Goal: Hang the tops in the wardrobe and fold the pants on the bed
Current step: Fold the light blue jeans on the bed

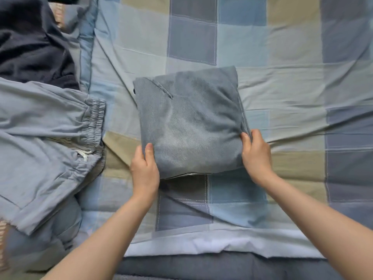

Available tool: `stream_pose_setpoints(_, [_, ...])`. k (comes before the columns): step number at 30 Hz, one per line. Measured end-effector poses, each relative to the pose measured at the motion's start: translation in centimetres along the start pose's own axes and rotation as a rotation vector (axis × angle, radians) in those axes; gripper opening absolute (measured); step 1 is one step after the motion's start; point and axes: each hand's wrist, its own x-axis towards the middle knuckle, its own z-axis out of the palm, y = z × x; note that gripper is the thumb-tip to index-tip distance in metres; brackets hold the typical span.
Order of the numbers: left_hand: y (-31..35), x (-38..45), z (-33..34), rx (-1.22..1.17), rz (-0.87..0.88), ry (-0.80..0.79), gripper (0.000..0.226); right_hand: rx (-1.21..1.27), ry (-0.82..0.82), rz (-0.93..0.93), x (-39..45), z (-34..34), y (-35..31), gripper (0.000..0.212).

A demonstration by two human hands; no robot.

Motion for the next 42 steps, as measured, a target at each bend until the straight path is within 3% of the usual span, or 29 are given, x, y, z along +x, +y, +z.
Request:
stream_pose_setpoints(3, [-1.5, -1.3, 0.4, 0.005, -0.173, -0.036, 0.022, -0.097, 0.001, 0.099, -0.4, 0.1, 0.0, 0.018])
stream_pose_setpoints(6, [-1.4, -0.2, 0.7, -0.012, -0.230, 0.003, 0.021, -0.072, 0.183, -0.111, 0.2, -0.6, -2.3, 0.023])
stream_pose_setpoints(10, [0.4, 3.8, 1.3, 0.015, -0.202, 0.044, 0.033, -0.074, -0.071, 0.014, 2.8, -0.1, -5.9, 0.046])
stream_pose_setpoints(13, [1.4, 5.7, 1.8, 0.063, -0.135, 0.085, 0.025, -0.010, -0.150, -0.020, 4.6, 0.2, -7.4, 0.043])
stream_pose_setpoints(17, [1.6, 5.3, 2.3, 0.064, 0.015, 0.194, 0.019, 0.035, 0.013, 0.004, 5.4, -1.0, -4.9, 0.044])
stream_pose_setpoints(21, [0.7, 4.2, 3.5, 0.154, -0.116, 0.161, 0.021, -0.182, 0.041, 0.050, 4.2, 0.7, -3.4, 0.046])
stream_pose_setpoints(24, [0.4, 4.2, 3.5, 0.313, -0.172, 0.208, 0.032, -0.134, 0.122, 0.013, 4.0, 1.1, -3.4, 0.048])
stream_pose_setpoints(26, [0.4, 4.0, 3.4, 0.306, -0.173, 0.230, 0.038, -0.061, 0.089, -0.036, 3.7, 0.9, -2.6, 0.054])
stream_pose_setpoints(30, [0.1, 2.7, 3.6, 0.233, -0.074, 0.133, 0.048, -0.075, -0.008, -0.173, 1.9, 1.4, -1.8, 0.068])
stream_pose_setpoints(35, [-0.4, 1.9, 3.2, 0.157, 0.112, 0.047, 0.064, -0.052, -0.017, -0.222, 1.7, 1.5, -1.6, 0.075])
stream_pose_setpoints(42, [0.0, 0.8, 3.2, 0.100, 0.206, 0.096, 0.074, -0.104, -0.035, -0.361, 0.7, 1.7, -1.3, 0.067])
